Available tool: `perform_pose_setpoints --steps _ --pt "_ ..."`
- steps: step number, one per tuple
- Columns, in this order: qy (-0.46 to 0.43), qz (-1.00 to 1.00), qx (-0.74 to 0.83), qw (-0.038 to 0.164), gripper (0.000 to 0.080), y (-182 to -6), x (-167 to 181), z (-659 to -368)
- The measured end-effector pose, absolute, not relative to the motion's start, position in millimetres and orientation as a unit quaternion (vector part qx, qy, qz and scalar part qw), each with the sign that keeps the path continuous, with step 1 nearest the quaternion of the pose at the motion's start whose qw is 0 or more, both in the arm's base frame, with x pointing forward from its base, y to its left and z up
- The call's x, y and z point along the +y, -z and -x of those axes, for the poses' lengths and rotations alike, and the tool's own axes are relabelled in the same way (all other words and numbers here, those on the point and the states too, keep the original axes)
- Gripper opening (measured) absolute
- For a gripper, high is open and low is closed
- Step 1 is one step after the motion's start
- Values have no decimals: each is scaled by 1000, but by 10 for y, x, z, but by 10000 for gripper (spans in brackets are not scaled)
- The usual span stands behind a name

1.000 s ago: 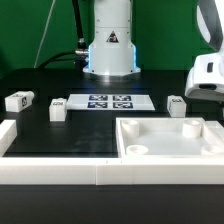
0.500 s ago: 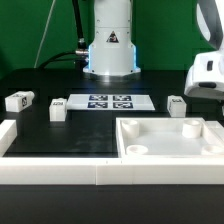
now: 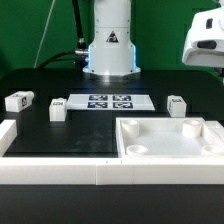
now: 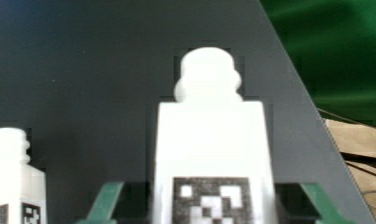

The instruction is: Assemble one leg

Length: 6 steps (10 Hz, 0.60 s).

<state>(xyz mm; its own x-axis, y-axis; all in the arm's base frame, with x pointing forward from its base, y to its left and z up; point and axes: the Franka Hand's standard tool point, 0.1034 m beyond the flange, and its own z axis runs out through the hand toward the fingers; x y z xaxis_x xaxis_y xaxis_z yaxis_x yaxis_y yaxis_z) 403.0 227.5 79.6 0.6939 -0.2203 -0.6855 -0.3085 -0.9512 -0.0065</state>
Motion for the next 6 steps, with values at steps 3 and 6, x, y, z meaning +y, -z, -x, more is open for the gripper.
perform_pose_setpoints --steps 3,6 --pt "-265 950 151 65 284 -780 2356 -4157" --pt "-156 980 114 53 284 -833 2131 -4212"
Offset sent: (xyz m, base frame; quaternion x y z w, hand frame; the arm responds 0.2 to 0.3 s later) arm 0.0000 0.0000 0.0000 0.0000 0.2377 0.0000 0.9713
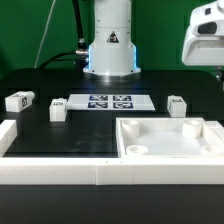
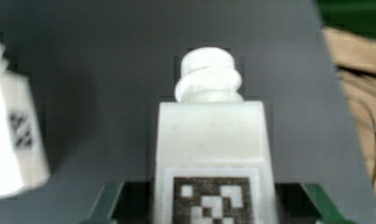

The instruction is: Assemble one leg

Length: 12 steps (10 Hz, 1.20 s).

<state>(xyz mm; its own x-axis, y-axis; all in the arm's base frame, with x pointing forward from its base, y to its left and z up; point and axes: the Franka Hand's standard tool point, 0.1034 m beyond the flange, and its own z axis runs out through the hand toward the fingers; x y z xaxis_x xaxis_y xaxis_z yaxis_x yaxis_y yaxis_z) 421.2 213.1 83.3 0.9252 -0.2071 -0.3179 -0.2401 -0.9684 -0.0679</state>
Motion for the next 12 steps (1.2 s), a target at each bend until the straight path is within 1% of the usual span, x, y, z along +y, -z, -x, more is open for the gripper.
perform_pose_setpoints --steps 1,2,4,5,6,7,8,9,10,12 --pt "-112 988 100 44 284 -894 2000 -4215" --pt "-96 991 88 41 284 -918 1899 -4208" --pt "-1 996 73 45 284 -1034 1732 -4333" --pt "32 995 80 53 284 -1072 1743 -4333" --pt "60 993 84 65 284 -1066 1814 -4315" --pt "99 988 87 82 284 -1084 1913 -4285" --pt "109 987 80 87 284 -1074 1955 -4233" --pt "106 989 63 82 284 -1070 1919 -4243" --pt "103 991 43 68 284 -1079 1775 -4279" --pt "111 992 1 54 284 -1106 1504 -4407"
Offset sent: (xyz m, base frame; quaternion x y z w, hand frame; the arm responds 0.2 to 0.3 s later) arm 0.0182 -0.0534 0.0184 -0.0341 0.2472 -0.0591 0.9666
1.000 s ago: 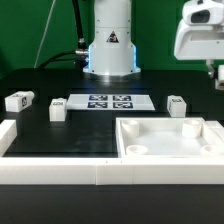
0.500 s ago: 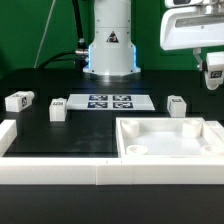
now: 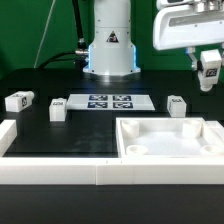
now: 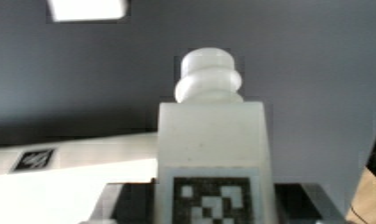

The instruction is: Assemble one leg

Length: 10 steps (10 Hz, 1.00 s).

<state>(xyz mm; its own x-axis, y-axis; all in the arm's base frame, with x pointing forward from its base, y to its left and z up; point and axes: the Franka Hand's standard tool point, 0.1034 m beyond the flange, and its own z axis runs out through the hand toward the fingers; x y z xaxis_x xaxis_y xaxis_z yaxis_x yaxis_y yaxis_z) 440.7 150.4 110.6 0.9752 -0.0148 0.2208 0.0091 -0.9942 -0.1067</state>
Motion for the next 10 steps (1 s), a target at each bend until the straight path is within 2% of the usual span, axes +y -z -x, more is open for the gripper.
perform_pose_setpoints --steps 1,2,7,10 --pt "117 992 -17 45 284 -1174 1331 -4550" --pt "125 991 -15 45 284 -1233 1288 -4660" --pt "123 991 -31 43 284 -1200 1289 -4649" --pt "145 986 -70 31 284 -1190 1042 -5205"
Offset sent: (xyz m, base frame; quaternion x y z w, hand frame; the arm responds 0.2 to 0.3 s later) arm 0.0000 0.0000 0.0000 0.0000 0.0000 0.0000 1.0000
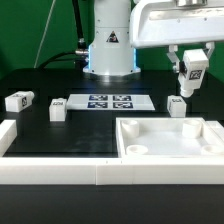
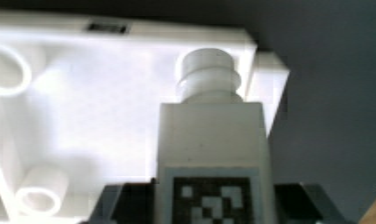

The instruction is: Assemble one leg

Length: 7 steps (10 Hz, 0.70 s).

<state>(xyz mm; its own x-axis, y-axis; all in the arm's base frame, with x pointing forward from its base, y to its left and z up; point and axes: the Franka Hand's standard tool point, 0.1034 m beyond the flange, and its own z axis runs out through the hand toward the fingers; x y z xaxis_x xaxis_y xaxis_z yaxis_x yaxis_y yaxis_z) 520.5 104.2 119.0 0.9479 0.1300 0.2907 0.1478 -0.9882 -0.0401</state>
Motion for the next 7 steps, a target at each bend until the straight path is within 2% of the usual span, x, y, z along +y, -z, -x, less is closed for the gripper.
perform_pose_setpoints --steps 2,3,7 --pt "161 983 -82 29 284 -1127 1000 -5602" --pt "167 982 -87 29 284 -1147 1019 -5700" --pt "184 979 -86 29 284 -1145 1016 -5705"
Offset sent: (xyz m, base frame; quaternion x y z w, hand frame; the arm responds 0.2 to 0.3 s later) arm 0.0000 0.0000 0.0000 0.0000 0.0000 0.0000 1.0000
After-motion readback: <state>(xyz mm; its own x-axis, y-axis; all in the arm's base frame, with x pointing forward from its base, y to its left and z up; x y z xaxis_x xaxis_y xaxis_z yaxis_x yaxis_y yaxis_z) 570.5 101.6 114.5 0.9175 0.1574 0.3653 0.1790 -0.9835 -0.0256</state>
